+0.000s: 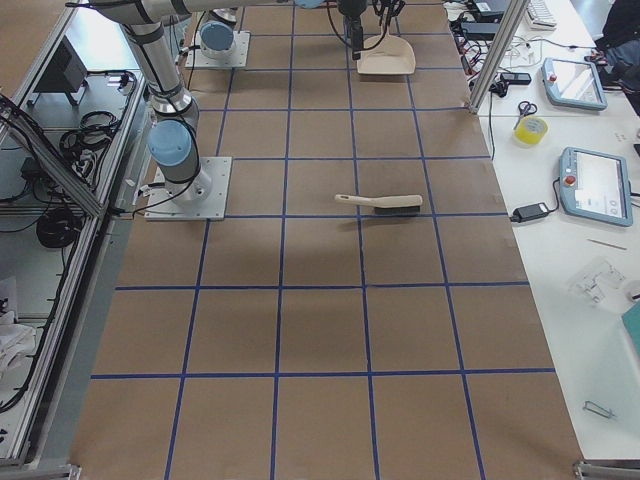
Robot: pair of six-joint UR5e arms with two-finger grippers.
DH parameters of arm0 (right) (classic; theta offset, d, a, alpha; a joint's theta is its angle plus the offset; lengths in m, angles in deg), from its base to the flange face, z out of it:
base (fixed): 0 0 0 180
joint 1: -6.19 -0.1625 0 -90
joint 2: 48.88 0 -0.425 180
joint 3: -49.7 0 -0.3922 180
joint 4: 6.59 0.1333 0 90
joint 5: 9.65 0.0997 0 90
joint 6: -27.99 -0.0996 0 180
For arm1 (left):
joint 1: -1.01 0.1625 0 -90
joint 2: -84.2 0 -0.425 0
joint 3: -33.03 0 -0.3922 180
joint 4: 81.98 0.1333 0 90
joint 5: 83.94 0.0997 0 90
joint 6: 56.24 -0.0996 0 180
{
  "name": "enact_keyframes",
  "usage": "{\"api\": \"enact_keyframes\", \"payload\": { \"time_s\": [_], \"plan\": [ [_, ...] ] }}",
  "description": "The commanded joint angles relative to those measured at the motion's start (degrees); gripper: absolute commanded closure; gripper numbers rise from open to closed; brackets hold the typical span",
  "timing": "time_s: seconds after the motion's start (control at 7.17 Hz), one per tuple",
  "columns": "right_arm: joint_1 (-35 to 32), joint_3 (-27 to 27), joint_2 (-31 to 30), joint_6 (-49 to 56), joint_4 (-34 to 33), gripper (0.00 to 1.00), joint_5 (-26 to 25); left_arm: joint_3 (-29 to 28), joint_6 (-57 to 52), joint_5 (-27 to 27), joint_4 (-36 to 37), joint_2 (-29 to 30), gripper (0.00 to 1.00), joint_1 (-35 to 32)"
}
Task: Sweep and dump trash into bin
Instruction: 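Bring the empty dustpan back onto the table with the left gripper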
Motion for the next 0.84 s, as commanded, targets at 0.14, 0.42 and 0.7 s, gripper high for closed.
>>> {"api": "enact_keyframes", "payload": {
  "time_s": [0.14,0.42,0.7],
  "plan": [
    [0.0,0.0,-0.1,0.4,0.9,0.00,-0.6,0.2,0.3,0.1,-0.2,0.2,1.00,-0.4],
    [0.0,0.2,-0.6,0.0,3.7,0.00,-0.6,0.5,0.2,0.2,0.3,0.7,1.00,-0.4],
    [0.0,0.2,-0.7,0.1,4.0,0.00,-1.9,0.4,3.4,1.1,0.5,0.0,0.17,-0.5]
  ]
}}
